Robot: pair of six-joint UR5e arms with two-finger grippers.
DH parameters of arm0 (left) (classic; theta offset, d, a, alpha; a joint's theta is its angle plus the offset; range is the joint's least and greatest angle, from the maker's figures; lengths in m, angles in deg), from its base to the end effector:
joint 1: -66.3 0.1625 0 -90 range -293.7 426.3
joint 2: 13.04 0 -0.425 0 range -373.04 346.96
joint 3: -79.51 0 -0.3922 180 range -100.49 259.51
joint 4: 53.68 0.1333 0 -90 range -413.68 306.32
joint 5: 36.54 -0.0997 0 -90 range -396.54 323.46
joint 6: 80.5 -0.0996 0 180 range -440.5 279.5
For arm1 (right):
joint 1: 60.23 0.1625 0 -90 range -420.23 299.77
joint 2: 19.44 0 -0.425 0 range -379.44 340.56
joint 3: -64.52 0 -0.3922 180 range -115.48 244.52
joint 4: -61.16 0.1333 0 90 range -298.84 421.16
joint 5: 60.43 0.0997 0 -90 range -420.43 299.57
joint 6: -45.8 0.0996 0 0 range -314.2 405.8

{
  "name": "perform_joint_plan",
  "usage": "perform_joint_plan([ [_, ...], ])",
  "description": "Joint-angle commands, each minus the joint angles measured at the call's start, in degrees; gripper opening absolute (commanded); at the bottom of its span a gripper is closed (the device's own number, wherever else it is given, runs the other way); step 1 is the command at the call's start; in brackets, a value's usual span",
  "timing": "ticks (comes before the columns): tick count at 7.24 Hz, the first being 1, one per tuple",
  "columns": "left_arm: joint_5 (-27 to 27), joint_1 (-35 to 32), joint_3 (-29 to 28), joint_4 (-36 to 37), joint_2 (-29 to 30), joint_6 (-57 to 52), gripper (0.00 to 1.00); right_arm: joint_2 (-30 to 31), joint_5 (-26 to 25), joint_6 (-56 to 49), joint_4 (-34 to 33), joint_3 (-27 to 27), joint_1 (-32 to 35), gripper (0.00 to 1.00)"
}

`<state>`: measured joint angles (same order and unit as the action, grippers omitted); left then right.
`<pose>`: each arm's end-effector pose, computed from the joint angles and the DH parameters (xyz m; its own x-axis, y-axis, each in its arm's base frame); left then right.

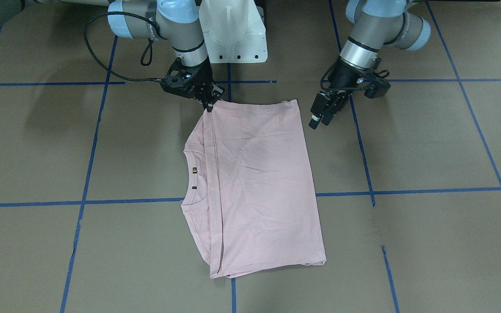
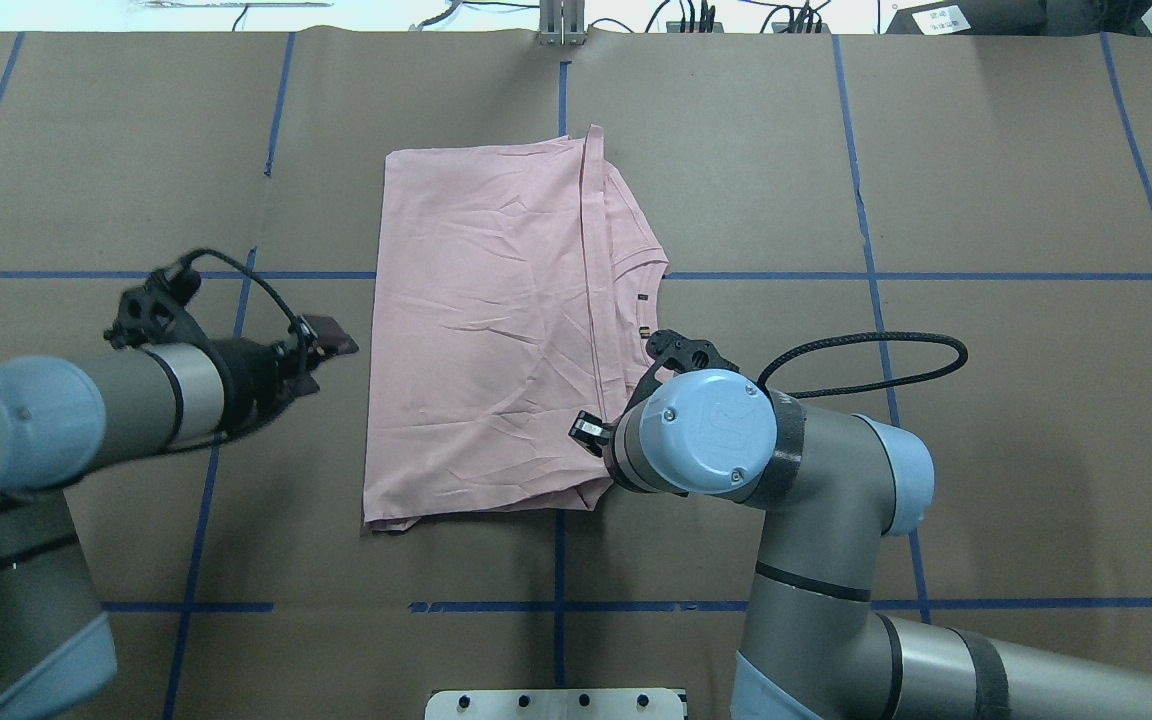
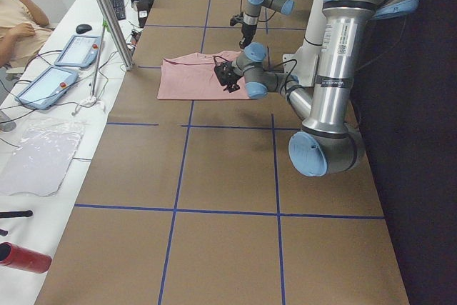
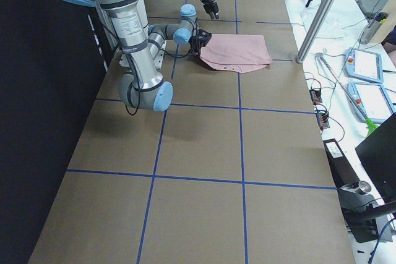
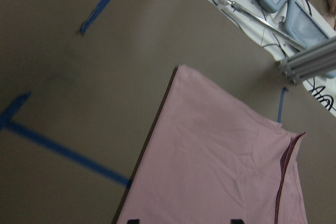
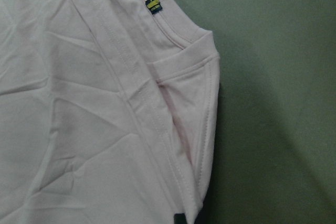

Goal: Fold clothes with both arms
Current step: 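Lower the left gripper to the shirt's near corner beside the right gripper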

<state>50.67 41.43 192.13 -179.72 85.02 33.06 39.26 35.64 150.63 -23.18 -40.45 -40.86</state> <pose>0.4206 -0.3473 0.3309 0.1446 -0.5071 -0.8497 0.5656 0.7470 -0.3495 -0.5549 -0.3252 0.2248 0.4980 0.4449 0.7443 -0.3918 0.8812 -0.2645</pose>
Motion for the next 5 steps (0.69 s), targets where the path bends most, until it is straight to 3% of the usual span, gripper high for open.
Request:
perform_joint_plan([
  [1,-4.15,9.64,1.73,7.20,-0.59,6.84,0.75,0.28,-0.01,0.03,0.05,-0.50,-0.47,0.00],
  [5,-4.15,13.01,-0.90,9.93,1.95,7.20,0.71,0.37,-0.01,-0.06,0.05,-1.29,-0.38,0.00],
])
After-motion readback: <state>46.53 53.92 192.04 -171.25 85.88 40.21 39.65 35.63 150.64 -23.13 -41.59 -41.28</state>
